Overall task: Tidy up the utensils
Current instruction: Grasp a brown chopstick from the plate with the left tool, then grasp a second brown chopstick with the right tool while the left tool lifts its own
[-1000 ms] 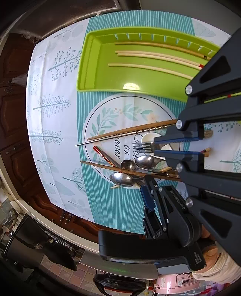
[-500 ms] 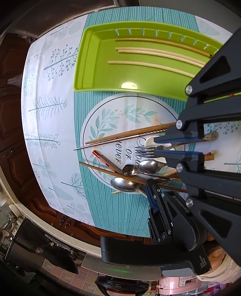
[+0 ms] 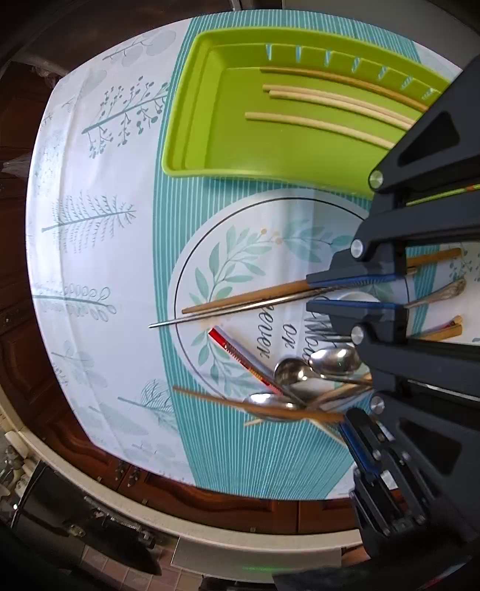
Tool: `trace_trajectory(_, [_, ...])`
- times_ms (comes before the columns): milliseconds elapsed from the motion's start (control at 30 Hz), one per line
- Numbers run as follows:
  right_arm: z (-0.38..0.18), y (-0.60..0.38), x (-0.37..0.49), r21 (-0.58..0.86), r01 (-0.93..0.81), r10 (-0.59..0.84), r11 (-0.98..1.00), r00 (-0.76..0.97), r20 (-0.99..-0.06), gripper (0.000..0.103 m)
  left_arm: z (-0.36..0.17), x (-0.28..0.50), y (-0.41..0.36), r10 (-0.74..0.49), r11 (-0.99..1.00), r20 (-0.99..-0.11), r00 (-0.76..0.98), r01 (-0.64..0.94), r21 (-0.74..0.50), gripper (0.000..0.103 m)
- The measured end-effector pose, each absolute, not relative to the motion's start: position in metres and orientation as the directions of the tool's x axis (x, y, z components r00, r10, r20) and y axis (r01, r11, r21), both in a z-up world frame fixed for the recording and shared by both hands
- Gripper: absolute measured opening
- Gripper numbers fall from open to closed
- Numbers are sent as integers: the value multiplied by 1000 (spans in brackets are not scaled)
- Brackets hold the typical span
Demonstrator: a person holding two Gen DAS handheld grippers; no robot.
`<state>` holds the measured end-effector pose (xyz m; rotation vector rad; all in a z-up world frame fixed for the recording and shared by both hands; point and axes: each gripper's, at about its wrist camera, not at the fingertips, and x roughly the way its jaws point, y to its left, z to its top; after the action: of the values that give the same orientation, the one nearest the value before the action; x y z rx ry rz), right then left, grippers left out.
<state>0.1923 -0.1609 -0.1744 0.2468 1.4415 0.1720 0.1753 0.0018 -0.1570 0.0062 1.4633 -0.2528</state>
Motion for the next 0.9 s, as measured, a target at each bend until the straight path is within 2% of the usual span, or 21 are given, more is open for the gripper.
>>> trace_trajectory(267, [-193, -152, 196, 183, -13, 183, 983, 66, -981, 6, -148, 169, 12, -200, 968, -976, 88, 172, -183, 5])
trace_trajectory(900, [-195, -123, 181, 58, -128, 65, 990, 50, -997, 7, -145, 167, 23, -233, 962, -969, 78, 161, -219, 5])
